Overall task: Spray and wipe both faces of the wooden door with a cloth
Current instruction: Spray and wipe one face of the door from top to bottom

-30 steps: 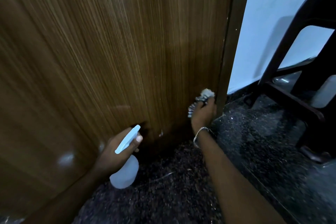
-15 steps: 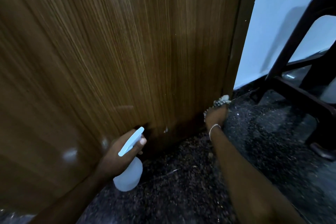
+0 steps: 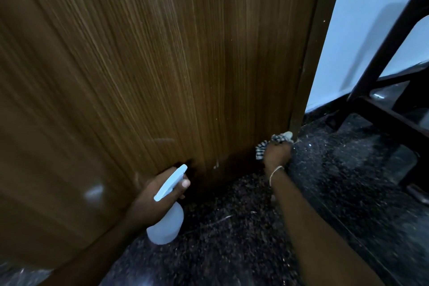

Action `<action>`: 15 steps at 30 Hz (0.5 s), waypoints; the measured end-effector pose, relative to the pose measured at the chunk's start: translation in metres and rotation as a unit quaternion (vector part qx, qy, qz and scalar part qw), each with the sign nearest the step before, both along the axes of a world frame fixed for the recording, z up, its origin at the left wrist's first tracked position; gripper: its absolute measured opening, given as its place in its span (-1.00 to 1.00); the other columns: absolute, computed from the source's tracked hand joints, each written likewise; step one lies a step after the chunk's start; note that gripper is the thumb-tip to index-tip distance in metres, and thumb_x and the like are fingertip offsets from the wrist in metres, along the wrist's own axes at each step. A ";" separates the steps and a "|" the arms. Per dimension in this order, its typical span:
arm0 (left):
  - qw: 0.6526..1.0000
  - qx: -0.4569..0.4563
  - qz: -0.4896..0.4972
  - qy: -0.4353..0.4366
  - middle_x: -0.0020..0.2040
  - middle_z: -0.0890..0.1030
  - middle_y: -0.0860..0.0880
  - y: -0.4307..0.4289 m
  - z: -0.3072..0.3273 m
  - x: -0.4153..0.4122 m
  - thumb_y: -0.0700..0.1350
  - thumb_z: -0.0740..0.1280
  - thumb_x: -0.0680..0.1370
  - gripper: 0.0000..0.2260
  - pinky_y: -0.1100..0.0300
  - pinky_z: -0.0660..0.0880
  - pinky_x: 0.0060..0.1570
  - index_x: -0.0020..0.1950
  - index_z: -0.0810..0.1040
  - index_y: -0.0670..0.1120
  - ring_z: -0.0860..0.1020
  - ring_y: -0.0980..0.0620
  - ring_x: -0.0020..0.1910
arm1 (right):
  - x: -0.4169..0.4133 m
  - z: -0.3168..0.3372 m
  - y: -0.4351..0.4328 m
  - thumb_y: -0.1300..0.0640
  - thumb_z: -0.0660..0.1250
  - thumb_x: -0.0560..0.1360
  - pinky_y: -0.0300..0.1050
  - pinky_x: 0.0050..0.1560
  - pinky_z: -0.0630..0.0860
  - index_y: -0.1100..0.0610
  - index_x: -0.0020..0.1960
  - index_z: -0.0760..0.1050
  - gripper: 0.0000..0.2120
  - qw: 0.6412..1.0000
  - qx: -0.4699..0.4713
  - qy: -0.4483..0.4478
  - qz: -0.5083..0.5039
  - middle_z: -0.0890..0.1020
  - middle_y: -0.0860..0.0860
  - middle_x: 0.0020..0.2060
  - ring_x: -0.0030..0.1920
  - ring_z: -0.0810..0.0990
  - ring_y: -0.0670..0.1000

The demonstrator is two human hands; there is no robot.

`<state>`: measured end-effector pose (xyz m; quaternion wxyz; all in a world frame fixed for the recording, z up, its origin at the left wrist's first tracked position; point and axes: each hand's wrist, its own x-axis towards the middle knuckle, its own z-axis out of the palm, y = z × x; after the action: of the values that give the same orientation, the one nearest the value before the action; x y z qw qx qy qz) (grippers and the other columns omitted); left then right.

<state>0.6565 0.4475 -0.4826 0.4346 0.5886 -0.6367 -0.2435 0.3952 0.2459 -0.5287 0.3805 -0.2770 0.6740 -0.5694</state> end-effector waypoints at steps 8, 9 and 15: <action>0.996 0.072 -0.030 -0.052 -0.28 0.67 -0.02 0.041 -0.034 0.008 0.42 0.35 0.50 -0.51 0.01 0.57 -0.30 -0.05 0.64 -0.01 0.66 -0.07 -0.34 | 0.020 -0.001 0.020 0.33 0.19 0.58 -0.20 -0.08 0.45 0.28 0.22 0.50 -0.76 0.997 -0.027 0.071 0.011 0.60 0.19 0.11 0.04 0.60 0.23; 0.994 0.071 -0.035 -0.070 -0.27 0.66 -0.02 0.045 -0.036 0.012 0.46 0.31 0.51 -0.44 -0.01 0.57 -0.25 -0.07 0.63 -0.05 0.66 -0.04 -0.30 | 0.032 0.002 0.027 0.33 0.19 0.57 -0.11 0.06 0.45 0.25 0.23 0.49 -0.74 0.993 -0.065 0.097 0.003 0.59 0.22 0.13 0.11 0.59 0.25; 0.993 0.068 -0.010 -0.091 -0.09 0.71 -0.10 0.048 -0.033 0.038 0.49 0.32 0.48 -0.32 -0.08 0.60 -0.03 0.09 0.64 -0.14 0.67 -0.08 -0.10 | 0.124 -0.050 0.123 0.10 0.09 0.53 0.06 0.15 0.53 0.22 0.47 0.30 -0.48 0.920 -0.154 0.301 0.196 0.44 0.23 0.29 0.16 0.51 0.22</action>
<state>0.6950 0.4953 -0.5160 0.3312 0.6303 -0.6613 -0.2360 0.5189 0.3691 -0.5783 0.2163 -0.6175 0.5929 -0.4694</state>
